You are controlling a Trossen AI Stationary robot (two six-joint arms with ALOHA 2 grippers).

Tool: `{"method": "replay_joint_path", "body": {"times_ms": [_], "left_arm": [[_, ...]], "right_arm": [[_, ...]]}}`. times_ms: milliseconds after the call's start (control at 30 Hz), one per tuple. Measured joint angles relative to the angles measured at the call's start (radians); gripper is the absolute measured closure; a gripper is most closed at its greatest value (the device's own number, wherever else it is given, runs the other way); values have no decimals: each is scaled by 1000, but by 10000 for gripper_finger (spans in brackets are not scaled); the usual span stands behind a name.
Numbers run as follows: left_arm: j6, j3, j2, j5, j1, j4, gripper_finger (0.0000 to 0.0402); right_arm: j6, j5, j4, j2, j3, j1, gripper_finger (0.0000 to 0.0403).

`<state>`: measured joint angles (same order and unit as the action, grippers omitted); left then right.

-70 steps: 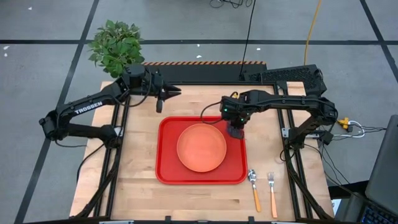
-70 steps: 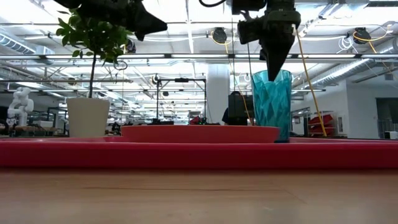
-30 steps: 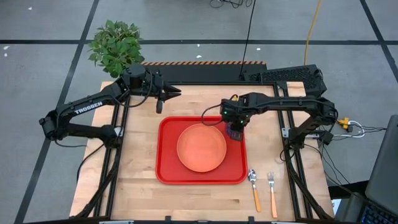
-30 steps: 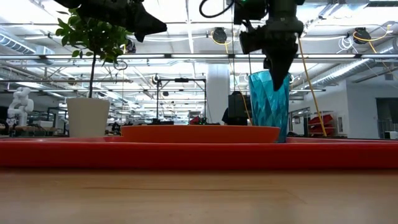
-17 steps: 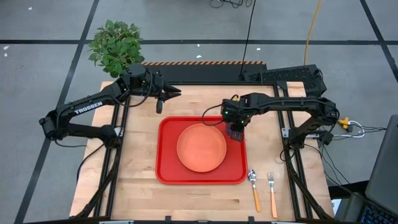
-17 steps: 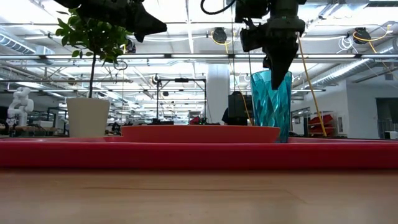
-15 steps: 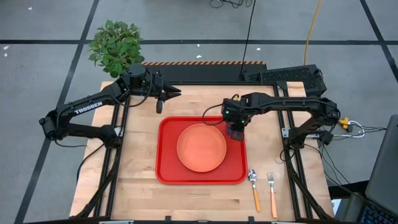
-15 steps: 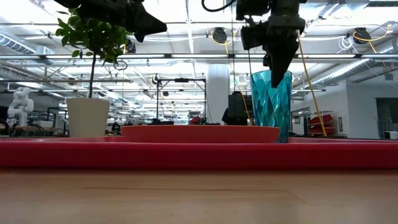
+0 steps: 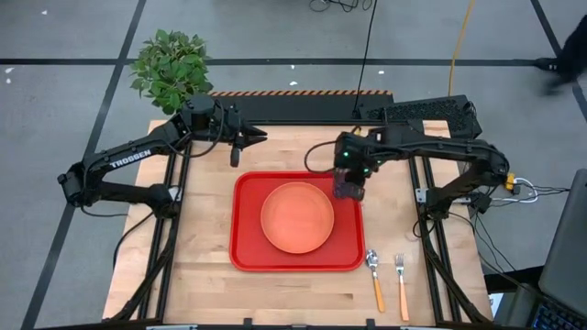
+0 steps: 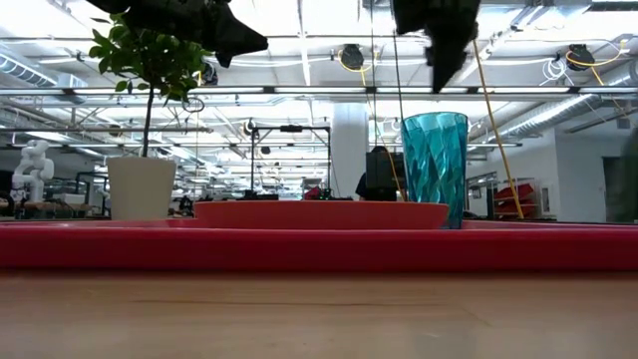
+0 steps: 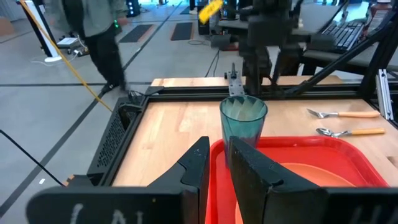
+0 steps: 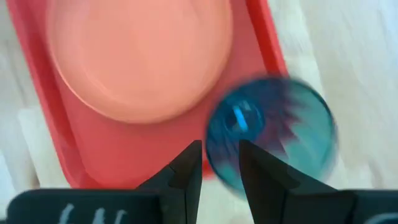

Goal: Pick and place plate/cup/fork/spoon on tray
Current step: Put the yellow spoon on the red tray to the left of the orange plate

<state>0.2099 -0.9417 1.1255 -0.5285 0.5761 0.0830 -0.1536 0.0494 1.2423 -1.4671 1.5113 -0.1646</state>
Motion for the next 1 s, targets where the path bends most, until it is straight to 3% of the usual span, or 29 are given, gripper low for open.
{"method": "replay_joint_path", "body": {"times_ms": [300,467,600,733,833,1000], "left_arm": [[-69,0,0,0,-29,2,337],[-145,0,0,21,-93,-8,337],[-190,0,0,97,-153,-11,337],[-232,0,0,239,-219,-10,337],[-229,0,0,332,-255,15,337],[-224,0,0,360,-291,70,337]], "right_arm": [[-282,-44,231,122,20,81,305],[-623,-41,225,171,10,209,305],[-906,-40,195,184,-84,321,305],[-1105,132,104,182,-248,426,305],[-1246,252,-64,183,-374,509,305],[-1516,265,-397,184,-517,652,305]]}}
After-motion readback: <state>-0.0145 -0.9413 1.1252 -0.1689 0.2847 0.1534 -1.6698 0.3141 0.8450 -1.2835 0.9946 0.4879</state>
